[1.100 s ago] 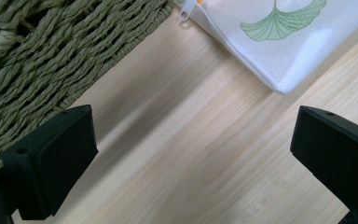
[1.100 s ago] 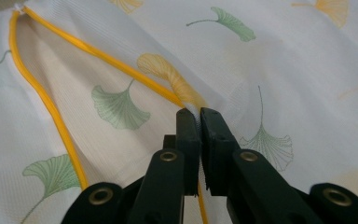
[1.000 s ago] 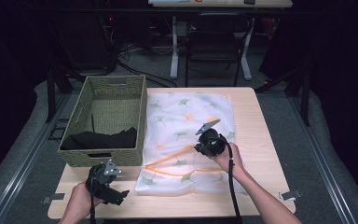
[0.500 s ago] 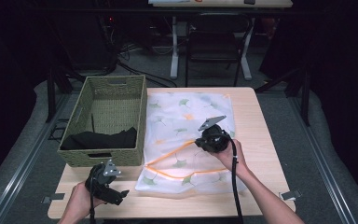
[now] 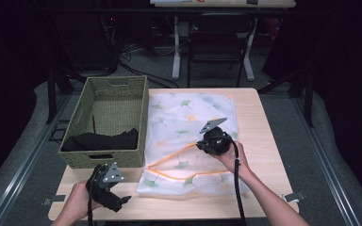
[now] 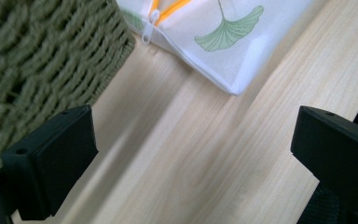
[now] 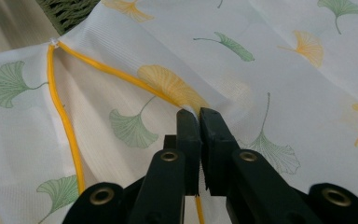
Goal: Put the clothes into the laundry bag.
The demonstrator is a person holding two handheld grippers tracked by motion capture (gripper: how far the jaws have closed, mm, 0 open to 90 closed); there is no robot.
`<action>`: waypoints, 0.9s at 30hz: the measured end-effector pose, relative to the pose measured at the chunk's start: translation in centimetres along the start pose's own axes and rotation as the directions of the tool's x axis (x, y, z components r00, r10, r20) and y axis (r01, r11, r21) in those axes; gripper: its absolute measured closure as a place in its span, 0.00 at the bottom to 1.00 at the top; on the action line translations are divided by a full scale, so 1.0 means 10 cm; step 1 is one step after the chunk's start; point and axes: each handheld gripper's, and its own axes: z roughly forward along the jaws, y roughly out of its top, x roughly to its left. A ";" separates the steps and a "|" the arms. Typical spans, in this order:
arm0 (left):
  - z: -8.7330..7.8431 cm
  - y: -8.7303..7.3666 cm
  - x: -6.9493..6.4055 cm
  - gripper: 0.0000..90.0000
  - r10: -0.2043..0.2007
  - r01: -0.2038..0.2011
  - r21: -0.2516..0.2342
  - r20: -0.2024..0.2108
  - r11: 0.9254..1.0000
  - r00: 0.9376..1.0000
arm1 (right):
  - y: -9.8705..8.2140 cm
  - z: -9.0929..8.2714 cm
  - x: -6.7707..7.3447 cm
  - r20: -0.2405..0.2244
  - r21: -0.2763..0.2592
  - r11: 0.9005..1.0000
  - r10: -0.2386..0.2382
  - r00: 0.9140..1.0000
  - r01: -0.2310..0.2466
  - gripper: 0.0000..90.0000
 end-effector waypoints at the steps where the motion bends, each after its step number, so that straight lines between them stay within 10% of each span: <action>1: -0.05 0.02 0.05 0.00 0.011 -0.011 -0.008 0.017 1.000 1.000 | 0.00 0.00 0.00 0.000 0.001 1.000 0.004 1.000 -0.004 0.97; 27: -0.56 0.45 0.79 0.00 0.084 -0.085 -0.008 -0.055 0.996 0.995 | -0.02 0.01 0.01 0.002 0.015 1.000 -0.018 1.000 0.018 0.96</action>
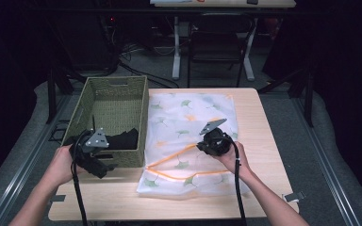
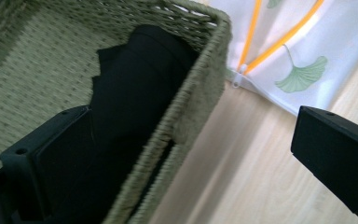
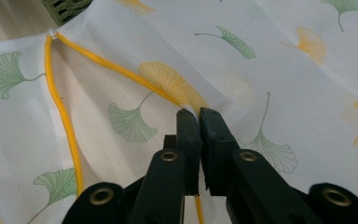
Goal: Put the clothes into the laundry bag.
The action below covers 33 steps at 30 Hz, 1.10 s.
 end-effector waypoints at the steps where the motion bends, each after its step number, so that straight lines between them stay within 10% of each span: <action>1: -0.01 0.01 0.03 0.00 0.004 -0.004 0.004 -0.006 1.000 1.000 | 0.00 0.00 0.00 0.000 0.000 1.000 -0.001 1.000 0.001 0.96; 16: -0.01 0.17 0.52 0.00 0.036 -0.037 0.090 0.009 0.995 0.999 | -0.01 0.00 0.00 -0.007 0.007 1.000 -0.006 1.000 0.006 0.97; 33: 0.41 0.15 0.89 0.01 0.002 -0.016 0.220 0.064 0.975 0.998 | -0.02 0.02 -0.01 -0.005 0.009 1.000 -0.004 1.000 0.004 0.96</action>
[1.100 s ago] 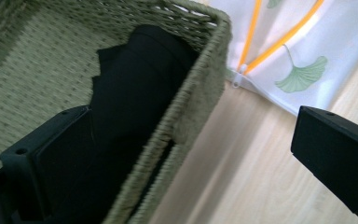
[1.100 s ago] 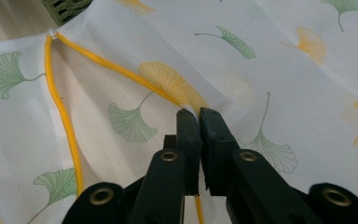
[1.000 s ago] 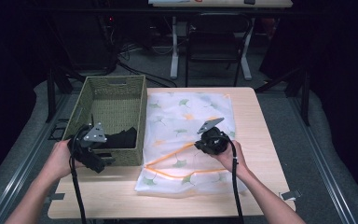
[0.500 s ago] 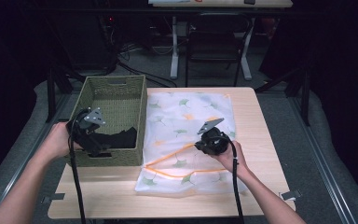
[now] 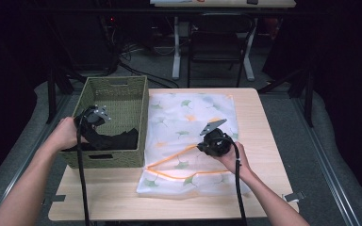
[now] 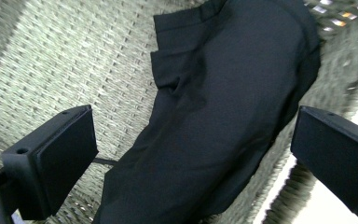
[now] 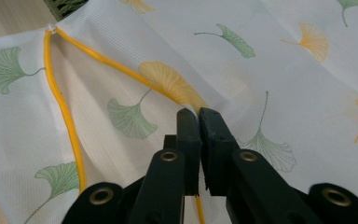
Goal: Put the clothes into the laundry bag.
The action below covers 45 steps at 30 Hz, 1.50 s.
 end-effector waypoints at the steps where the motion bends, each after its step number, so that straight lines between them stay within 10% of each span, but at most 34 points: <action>1: 0.02 0.00 0.01 0.01 0.000 0.000 0.001 0.008 1.000 1.000 | 0.00 0.00 0.00 -0.001 0.001 1.000 -0.003 1.000 0.003 0.96; 45: 0.64 0.04 0.20 0.13 -0.037 0.005 0.140 0.230 0.990 0.972 | -0.01 0.02 -0.01 -0.001 0.004 1.000 0.002 1.000 -0.002 0.96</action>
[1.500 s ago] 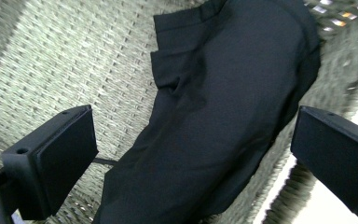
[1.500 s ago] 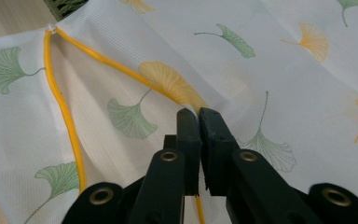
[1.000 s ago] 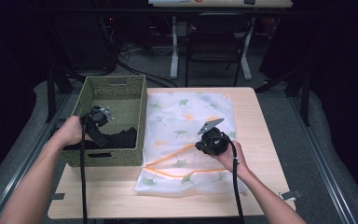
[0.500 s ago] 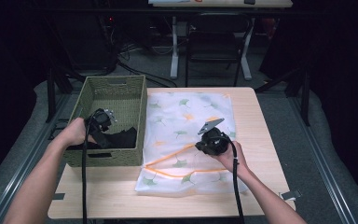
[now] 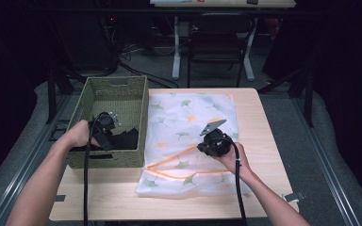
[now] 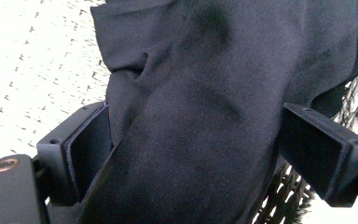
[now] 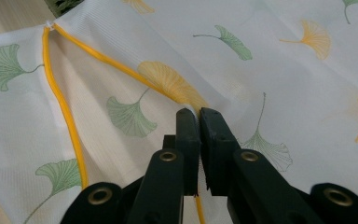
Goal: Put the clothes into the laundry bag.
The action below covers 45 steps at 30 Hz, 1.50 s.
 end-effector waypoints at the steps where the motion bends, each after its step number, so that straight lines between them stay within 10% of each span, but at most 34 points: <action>1: 0.00 0.00 0.01 0.13 0.001 -0.001 -0.002 0.009 1.000 1.000 | 0.00 0.00 0.00 0.000 0.000 1.000 0.000 1.000 0.000 0.96; 15: 0.05 -0.04 -0.06 0.70 0.064 -0.064 0.036 -0.003 0.997 0.998 | 0.00 -0.02 -0.01 0.002 -0.003 1.000 -0.006 1.000 0.006 0.96; 45: -0.34 -0.07 -0.17 0.75 0.045 -0.046 -0.008 -0.086 0.999 0.995 | -0.01 -0.04 -0.01 0.009 -0.010 1.000 0.007 1.000 -0.007 0.96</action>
